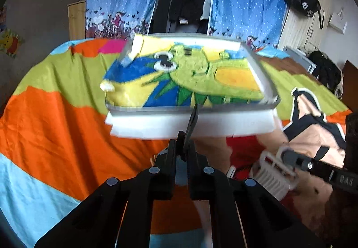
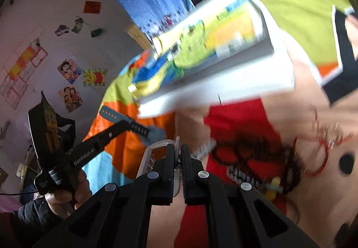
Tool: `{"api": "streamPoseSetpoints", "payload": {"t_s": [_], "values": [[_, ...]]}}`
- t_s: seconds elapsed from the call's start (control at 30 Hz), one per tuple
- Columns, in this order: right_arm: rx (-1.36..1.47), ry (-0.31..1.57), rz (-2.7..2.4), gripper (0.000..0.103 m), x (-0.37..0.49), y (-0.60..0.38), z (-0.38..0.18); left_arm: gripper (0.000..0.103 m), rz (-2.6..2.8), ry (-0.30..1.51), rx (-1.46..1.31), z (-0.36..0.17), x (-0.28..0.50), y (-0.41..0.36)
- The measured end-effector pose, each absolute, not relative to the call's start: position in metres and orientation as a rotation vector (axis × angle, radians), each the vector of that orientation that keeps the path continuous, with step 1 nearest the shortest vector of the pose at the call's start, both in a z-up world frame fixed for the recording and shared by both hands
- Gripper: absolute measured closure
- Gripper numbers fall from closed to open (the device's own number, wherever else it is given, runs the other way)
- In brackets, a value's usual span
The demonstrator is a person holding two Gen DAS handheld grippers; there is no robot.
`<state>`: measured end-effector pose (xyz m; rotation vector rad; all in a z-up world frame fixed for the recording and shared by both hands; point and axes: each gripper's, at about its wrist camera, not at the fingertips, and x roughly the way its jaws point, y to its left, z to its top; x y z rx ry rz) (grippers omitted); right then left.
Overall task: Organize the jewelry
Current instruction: 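Carry the watch with the left tool into the tray while the right tool drops the keychain there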
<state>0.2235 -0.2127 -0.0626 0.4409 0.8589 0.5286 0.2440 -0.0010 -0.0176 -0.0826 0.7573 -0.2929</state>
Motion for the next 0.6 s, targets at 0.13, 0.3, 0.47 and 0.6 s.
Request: {"api": "streamPoseSetpoints", "payload": {"t_s": [0.13, 0.3, 0.47, 0.6], "values": [[0.389, 0.764, 0.530, 0.097, 0.244, -0.214, -0.031, 0.097, -0.302, 0.706, -0.092, 0.015, 0.259, 0.001], [0.314, 0.694, 0.513, 0.097, 0.297, -0.205, -0.001, 0.097, -0.259, 0.652, -0.093, 0.036, 0.297, 0.002], [0.264, 0.689, 0.493, 0.097, 0.337, -0.198, 0.005, 0.097, -0.229, 0.672, -0.111, 0.023, 0.341, 0.005], [0.210, 0.724, 0.459, 0.097, 0.356, -0.187, -0.009, 0.097, -0.215, 0.729, -0.152, 0.002, 0.365, 0.010]]}}
